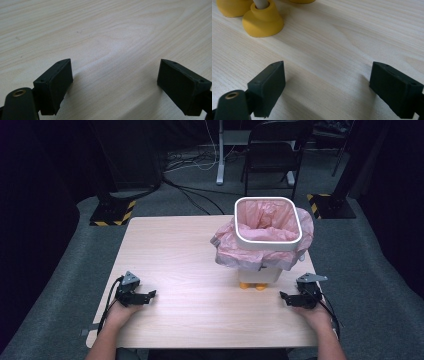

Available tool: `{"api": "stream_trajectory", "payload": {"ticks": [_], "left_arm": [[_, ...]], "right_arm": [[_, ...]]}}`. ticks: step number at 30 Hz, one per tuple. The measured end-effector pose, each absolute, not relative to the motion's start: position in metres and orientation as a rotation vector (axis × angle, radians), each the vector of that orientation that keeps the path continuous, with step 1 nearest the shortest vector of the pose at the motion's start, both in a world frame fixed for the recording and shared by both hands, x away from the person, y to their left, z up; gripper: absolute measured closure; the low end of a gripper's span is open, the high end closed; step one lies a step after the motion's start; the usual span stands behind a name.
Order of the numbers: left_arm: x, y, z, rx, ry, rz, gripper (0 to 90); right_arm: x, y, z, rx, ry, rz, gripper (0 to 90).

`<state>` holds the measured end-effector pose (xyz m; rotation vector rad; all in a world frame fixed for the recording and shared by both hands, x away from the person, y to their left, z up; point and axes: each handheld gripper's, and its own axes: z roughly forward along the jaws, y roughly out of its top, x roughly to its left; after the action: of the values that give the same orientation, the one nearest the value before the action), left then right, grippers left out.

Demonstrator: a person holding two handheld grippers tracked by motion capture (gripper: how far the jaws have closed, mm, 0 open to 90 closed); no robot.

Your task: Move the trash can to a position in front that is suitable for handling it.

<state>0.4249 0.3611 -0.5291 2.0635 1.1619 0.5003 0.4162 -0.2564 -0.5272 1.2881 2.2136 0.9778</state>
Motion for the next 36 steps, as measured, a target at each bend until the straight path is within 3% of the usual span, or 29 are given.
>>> {"api": "stream_trajectory", "payload": {"ticks": [11, 25, 36], "left_arm": [[0.422, 0.360, -0.528, 2.072, 1.174, 0.492, 13.9], [0.420, 0.355, -0.518, 2.131, 1.142, 0.417, 32.9], [0.417, 0.346, -0.506, 2.121, 1.106, 0.448, 32.2]], "right_arm": [[0.414, -0.257, -0.527, 1.298, 2.209, 0.981, 16.4], [0.410, -0.260, -0.518, 1.362, 2.198, 0.931, 41.7], [0.406, -0.260, -0.513, 1.363, 2.203, 0.952, 42.0]]}}
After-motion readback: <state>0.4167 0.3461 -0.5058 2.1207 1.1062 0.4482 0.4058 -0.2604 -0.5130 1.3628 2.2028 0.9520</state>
